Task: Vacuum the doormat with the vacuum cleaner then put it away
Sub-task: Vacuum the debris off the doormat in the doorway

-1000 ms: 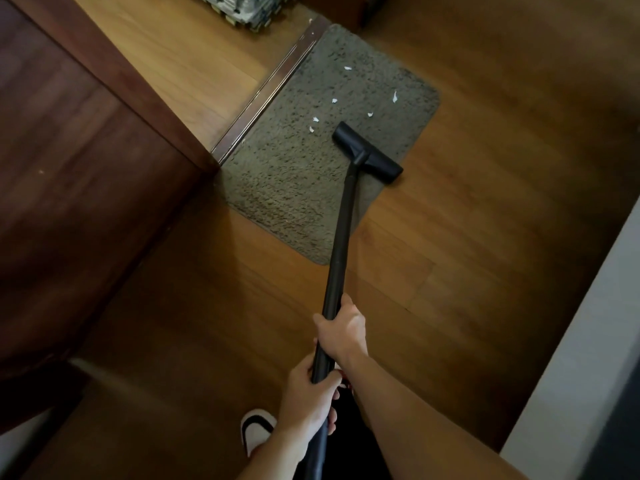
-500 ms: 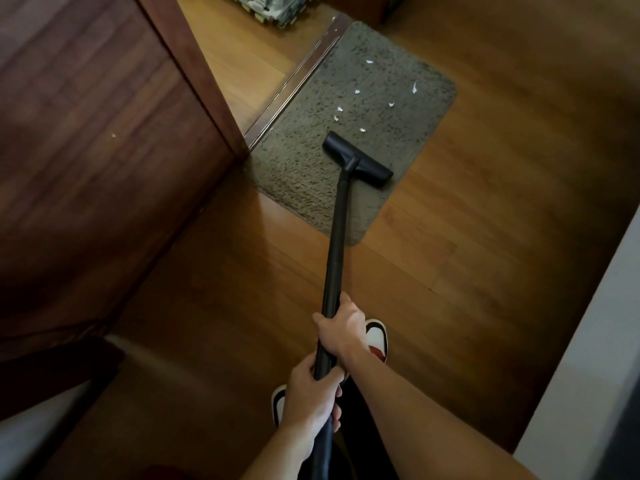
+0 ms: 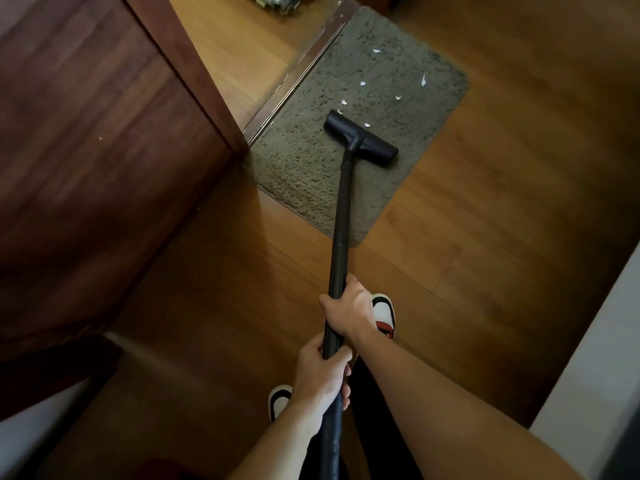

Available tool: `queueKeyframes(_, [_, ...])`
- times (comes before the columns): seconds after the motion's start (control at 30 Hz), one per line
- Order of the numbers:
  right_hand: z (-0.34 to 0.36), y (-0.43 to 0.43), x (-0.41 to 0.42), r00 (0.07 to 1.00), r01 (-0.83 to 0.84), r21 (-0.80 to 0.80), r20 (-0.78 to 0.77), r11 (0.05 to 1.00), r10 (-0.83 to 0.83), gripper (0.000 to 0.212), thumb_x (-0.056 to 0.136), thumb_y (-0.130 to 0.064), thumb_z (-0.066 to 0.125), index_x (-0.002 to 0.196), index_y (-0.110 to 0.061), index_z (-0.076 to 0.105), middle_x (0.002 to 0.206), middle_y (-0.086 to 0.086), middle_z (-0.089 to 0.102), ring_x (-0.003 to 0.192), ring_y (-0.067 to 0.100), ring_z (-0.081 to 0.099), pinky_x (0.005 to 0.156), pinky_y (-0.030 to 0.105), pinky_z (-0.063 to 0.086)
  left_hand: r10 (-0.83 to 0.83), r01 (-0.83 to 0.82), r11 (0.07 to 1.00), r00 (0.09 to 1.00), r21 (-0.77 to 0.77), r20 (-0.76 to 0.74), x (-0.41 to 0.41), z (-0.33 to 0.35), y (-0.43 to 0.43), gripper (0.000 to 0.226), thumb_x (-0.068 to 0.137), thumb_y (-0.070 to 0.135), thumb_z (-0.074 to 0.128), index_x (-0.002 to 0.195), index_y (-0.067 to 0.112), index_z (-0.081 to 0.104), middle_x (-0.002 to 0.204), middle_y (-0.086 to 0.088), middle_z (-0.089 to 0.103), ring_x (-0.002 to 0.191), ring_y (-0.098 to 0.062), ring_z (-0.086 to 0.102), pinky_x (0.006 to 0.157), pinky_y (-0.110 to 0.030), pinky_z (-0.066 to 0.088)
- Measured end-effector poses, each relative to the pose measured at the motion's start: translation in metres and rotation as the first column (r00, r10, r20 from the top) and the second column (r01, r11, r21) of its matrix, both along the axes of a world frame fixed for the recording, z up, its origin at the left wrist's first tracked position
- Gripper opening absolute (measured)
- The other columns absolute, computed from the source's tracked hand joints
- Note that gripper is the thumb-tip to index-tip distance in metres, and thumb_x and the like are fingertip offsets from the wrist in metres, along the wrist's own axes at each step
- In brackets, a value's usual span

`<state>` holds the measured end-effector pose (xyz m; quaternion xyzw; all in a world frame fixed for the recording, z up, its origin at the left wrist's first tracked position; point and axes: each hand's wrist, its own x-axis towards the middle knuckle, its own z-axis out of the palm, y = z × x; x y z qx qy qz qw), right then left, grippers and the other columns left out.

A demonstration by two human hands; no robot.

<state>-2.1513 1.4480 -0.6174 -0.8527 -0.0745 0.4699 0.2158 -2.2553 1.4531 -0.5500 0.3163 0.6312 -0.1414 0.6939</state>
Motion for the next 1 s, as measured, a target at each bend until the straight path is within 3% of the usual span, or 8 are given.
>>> queueKeyframes(0.27, [0.004, 0.015, 0.061, 1.0, 0.001, -0.023, 0.003, 1.0, -0.001, 0.036, 0.089, -0.029, 0.069, 0.115, -0.011, 0.052, 0.095, 0.008, 0.066, 0.08, 0.027, 0.068, 0.059, 0.032, 0.052, 0.011, -0.01, 1.0, 1.0, -0.013, 0.015, 0.06, 0.003, 0.014, 0.006, 0.092, 0.017, 0.067, 0.089, 0.012, 0.065, 0.063, -0.006, 0.055, 0.041, -0.02, 0.046, 0.043, -0.028, 0.042])
queueKeyframes(0.53, [0.001, 0.026, 0.095, 1.0, -0.014, -0.027, 0.019, 1.0, 0.015, 0.038, 0.089, -0.028, 0.07, 0.117, -0.008, 0.052, 0.103, 0.009, 0.063, 0.084, 0.024, 0.061, 0.052, 0.025, 0.039, -0.008, 0.008, 1.0, 1.0, 0.001, 0.028, 0.092, -0.004, 0.026, 0.005, 0.092, 0.017, 0.066, 0.088, 0.014, 0.065, 0.066, -0.007, 0.056, 0.041, -0.019, 0.047, 0.043, -0.028, 0.042])
queueKeyframes(0.7, [-0.007, 0.029, 0.099, 1.0, 0.015, -0.002, 0.02, 1.0, -0.015, 0.038, 0.087, -0.029, 0.072, 0.112, -0.01, 0.052, 0.1, 0.012, 0.067, 0.084, 0.031, 0.07, 0.062, 0.034, 0.055, -0.007, 0.007, 1.0, 1.0, -0.01, 0.012, 0.098, -0.011, 0.029, 0.001, 0.093, 0.015, 0.065, 0.092, 0.014, 0.065, 0.066, -0.008, 0.056, 0.041, -0.02, 0.047, 0.043, -0.029, 0.044])
queueKeyframes(0.9, [-0.006, 0.025, 0.085, 0.999, 0.051, 0.024, 0.002, 0.998, -0.051, 0.043, 0.085, -0.028, 0.073, 0.118, -0.013, 0.05, 0.096, 0.011, 0.069, 0.079, 0.028, 0.071, 0.061, 0.035, 0.058, 0.045, -0.044, 0.998, 0.998, -0.038, 0.041, 0.08, -0.006, 0.029, 0.004, 0.089, 0.011, 0.067, 0.092, 0.014, 0.068, 0.067, -0.007, 0.057, 0.043, -0.018, 0.047, 0.044, -0.027, 0.042])
queueKeyframes(1.0, [-0.001, 0.019, 0.067, 0.997, 0.073, 0.047, -0.01, 0.996, -0.073, 0.042, 0.084, -0.025, 0.072, 0.117, -0.016, 0.047, 0.09, 0.01, 0.069, 0.075, 0.026, 0.072, 0.066, 0.042, 0.062, 0.063, -0.061, 0.998, 0.996, -0.034, 0.061, 0.06, -0.003, 0.025, 0.006, 0.089, 0.009, 0.067, 0.091, 0.014, 0.069, 0.065, -0.007, 0.057, 0.043, -0.019, 0.047, 0.044, -0.028, 0.041])
